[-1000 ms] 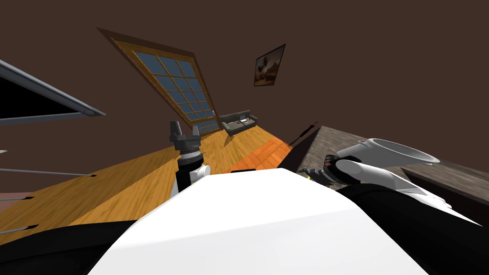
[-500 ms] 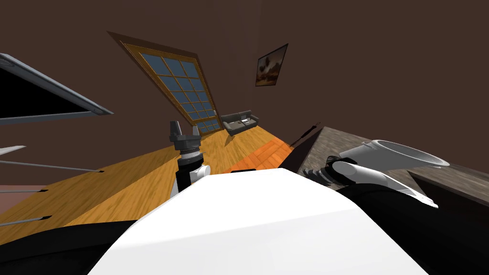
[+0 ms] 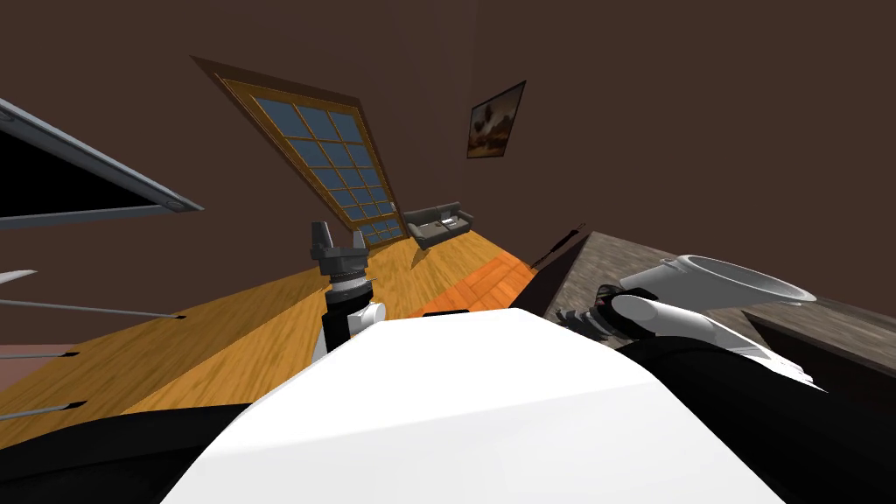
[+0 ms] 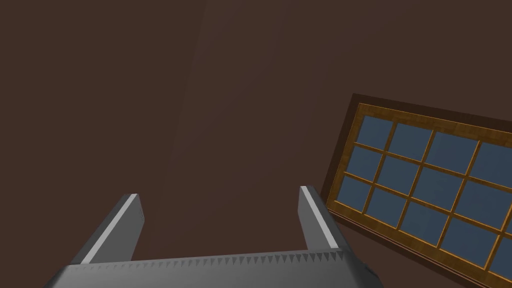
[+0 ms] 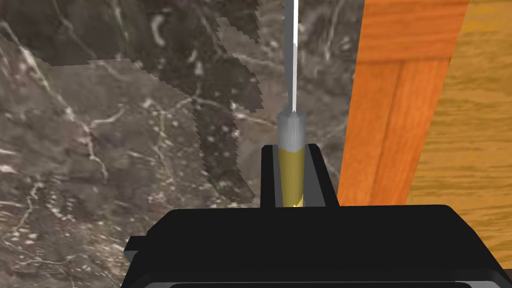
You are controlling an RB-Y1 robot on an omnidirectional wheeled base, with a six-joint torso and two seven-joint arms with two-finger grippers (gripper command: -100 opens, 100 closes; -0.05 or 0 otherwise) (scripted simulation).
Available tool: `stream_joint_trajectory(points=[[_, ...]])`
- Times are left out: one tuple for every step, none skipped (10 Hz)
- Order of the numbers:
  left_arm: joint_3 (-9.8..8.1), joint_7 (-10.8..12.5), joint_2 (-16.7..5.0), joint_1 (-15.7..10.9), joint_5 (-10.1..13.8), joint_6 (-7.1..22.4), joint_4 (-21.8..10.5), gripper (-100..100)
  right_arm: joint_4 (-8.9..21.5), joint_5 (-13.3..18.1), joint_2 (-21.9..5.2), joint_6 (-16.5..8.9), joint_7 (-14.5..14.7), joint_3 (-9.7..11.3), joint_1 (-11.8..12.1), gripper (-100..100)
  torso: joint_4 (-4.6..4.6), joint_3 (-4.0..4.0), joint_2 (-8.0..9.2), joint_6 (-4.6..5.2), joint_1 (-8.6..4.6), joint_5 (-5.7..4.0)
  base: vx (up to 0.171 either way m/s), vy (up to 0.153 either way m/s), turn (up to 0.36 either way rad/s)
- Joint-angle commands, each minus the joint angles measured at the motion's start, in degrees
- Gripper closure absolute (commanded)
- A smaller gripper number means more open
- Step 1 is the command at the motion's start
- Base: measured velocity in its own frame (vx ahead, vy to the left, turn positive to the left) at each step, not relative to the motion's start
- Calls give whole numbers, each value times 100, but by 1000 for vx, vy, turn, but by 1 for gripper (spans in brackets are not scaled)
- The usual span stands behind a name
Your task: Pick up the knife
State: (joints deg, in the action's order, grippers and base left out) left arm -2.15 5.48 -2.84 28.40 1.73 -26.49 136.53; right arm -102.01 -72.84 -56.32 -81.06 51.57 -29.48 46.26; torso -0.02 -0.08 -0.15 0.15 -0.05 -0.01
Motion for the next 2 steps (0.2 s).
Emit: stream_joint_trajectory(points=[[0,0,0,0,0,0,0,0,0,0,0,0,0,0,0,100,0,0,0,0,0,0,12,-2,-26],[0,0,0,-1,0,0,0,0,-8,-9,-8,-17,7,-15,8,0,0,0,0,-4,0,-4,0,0,0]])
